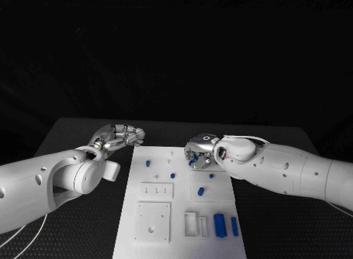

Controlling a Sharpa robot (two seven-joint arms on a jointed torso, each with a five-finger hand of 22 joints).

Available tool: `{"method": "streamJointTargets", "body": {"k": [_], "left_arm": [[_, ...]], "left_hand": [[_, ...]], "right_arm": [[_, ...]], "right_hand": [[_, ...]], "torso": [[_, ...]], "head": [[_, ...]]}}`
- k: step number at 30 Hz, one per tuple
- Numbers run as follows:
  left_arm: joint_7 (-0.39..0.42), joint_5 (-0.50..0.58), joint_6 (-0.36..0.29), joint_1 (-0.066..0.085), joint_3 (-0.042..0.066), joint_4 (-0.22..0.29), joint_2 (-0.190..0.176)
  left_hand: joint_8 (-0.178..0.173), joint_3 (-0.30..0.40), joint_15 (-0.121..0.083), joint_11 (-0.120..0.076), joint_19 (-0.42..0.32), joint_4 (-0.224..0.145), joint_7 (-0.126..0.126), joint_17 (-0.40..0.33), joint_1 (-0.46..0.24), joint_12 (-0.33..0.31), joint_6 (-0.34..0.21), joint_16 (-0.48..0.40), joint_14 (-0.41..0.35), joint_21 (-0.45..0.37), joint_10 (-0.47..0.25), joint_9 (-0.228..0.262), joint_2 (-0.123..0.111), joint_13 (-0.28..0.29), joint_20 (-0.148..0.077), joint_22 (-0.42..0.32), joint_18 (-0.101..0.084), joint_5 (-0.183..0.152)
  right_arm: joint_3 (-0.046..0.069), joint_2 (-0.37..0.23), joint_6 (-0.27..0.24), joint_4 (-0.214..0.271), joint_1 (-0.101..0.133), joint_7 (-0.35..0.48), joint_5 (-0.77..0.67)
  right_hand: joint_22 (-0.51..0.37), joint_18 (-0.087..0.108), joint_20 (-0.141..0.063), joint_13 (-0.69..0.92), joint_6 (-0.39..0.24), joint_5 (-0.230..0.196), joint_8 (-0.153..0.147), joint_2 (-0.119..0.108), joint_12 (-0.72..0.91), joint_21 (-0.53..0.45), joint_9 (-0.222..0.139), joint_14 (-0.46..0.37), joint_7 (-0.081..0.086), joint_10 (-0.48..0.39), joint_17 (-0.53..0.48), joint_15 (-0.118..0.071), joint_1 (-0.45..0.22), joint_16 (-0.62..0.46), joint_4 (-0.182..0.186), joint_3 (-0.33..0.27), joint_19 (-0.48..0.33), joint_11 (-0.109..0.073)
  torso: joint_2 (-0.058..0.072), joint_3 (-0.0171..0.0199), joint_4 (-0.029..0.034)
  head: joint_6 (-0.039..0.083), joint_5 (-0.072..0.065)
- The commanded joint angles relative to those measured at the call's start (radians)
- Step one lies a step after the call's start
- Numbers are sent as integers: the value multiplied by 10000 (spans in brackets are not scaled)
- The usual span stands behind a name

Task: Assemble the parts on the task board

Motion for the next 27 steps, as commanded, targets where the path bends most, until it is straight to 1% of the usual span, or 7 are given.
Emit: {"method": "streamJointTargets", "body": {"k": [1, 5, 9, 16, 21, 25, 27], "left_arm": [[82, 27, 195, 8, 7, 34, 9], [79, 27, 195, 8, 7, 32, -9], [80, 27, 206, 8, 7, 24, -8], [86, 3, 133, 8, 7, -1, -11], [106, 3, 107, 9, 7, 32, -26], [109, 3, 95, 9, 7, 40, -32], [113, 3, 87, 9, 8, 42, -22]], "left_hand": [[-42, -52, 59, 27, 65, 11, 36, 7, -39, -47, 0, -58, 8, -57, 15, -12, 8, -9, 22, 5, 120, 19], [-46, -57, 61, 29, 65, 10, 38, 7, -40, -52, -1, -61, 7, -58, 14, -13, 7, -9, 23, 5, 121, 18], [-49, -60, 62, 30, 65, 9, 39, 7, -40, -56, -2, -63, 7, -59, 13, -14, 7, -9, 24, 6, 121, 16], [-62, -85, 68, 29, 13, 6, 39, 8, -37, -76, 2, -76, 6, -84, 18, -20, -2, -9, 39, 6, 107, 8], [-84, -122, 77, 29, -130, 4, 38, 12, -18, -114, 19, -95, 17, -124, 38, -28, -1, -6, 60, 28, 53, 8], [-96, -138, 79, 31, -188, 4, 38, 12, -9, -136, 20, -107, 17, -134, 36, -32, -2, -8, 65, 43, 28, 10], [-102, -142, 81, 30, -206, 4, 37, 11, -4, -146, 19, -114, 13, -137, 33, -34, -2, -9, 66, 48, 21, 10]], "right_arm": [[-133, 12, 633, -33, -210, -131, -322], [-144, -7, 642, -37, -224, -200, -495], [-146, -6, 463, -7, -224, -260, -622], [-142, -30, -450, 184, -224, -531, -849], [-133, -54, -798, 382, -212, -740, -917], [-74, 86, -1101, 415, -151, -878, -974], [-54, 217, -1465, 362, -101, -984, -1168]], "right_hand": [[84, 149, -21, 65, 163, -52, 95, 98, 61, 74, 54, 83, -42, 164, 108, -36, -69, 92, 6, 133, 108, -48], [219, 149, -132, 198, 446, -75, 250, 170, 182, 250, 197, 230, -170, 507, 304, -163, -33, 298, 7, 394, 306, -186], [361, 149, -240, 314, 618, -86, 363, 208, 250, 434, 339, 322, -246, 740, 512, -269, 61, 540, 24, 760, 486, -294], [526, 149, -346, 447, 718, -88, 455, 165, 271, 624, 531, 357, -304, 925, 723, -360, 77, 778, 54, 1122, 647, -380], [582, 149, -389, 508, 770, -86, 493, 90, 278, 690, 619, 361, -333, 1009, 793, -395, 93, 858, 82, 1261, 716, -415], [603, 149, -406, 531, 787, -86, 505, 52, 272, 714, 655, 363, -343, 1031, 819, -407, 102, 888, 99, 1314, 741, -425], [614, 149, -414, 542, 797, -86, 511, 32, 271, 727, 673, 365, -349, 1046, 832, -414, 108, 904, 111, 1340, 756, -432]], "torso": [[30, -3, 11], [39, -4, -6], [56, -3, -17], [81, -6, -1], [84, -20, 1], [90, -18, 0], [95, -14, -6]], "head": [[-20, -8], [-6, 7], [20, 23], [88, 47], [133, 74], [186, 85], [210, 87]]}}
